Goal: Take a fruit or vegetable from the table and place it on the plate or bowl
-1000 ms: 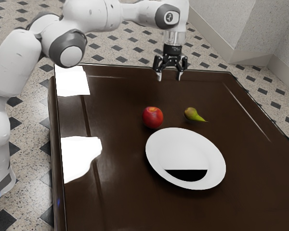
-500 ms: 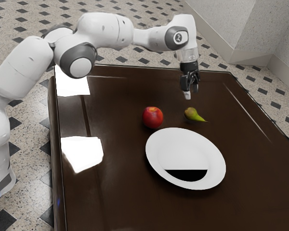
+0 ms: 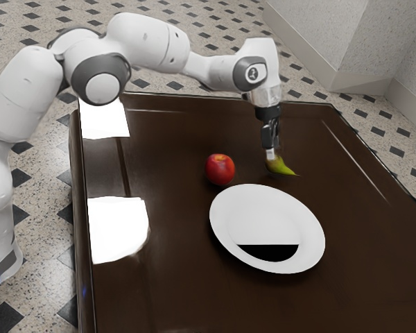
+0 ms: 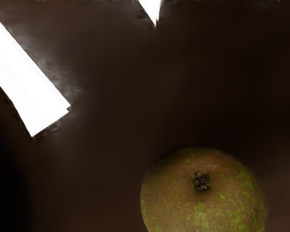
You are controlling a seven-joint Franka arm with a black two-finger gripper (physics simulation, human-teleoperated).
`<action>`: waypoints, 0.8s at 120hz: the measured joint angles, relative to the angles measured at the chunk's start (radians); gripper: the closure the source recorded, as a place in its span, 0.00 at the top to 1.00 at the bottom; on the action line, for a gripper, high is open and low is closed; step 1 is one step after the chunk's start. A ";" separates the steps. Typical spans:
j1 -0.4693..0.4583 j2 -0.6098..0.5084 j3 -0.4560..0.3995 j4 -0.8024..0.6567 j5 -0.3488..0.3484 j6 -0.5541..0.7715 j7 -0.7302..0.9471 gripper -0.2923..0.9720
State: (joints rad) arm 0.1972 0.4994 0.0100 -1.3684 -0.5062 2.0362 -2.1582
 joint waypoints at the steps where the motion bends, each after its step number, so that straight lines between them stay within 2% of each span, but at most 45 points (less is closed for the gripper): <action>1: 0.001 -0.002 0.001 -0.004 0.000 0.002 -0.002 0.77; 17: 0.039 0.003 0.006 -0.013 -0.003 0.021 -0.020 0.77; 35: 0.035 0.073 -0.002 0.067 -0.002 0.042 -0.036 0.77; 68: 0.038 0.128 -0.010 0.135 0.001 0.064 -0.056 0.77; 80: 0.037 0.156 -0.018 0.156 0.001 0.068 -0.061 0.84; 87: 0.038 0.169 -0.019 0.165 0.002 0.069 -0.063 0.77; 96: 0.039 0.181 -0.019 0.169 0.002 0.070 -0.064 0.77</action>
State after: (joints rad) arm 0.2361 0.6800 -0.0091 -1.1996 -0.5045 2.1062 -2.2225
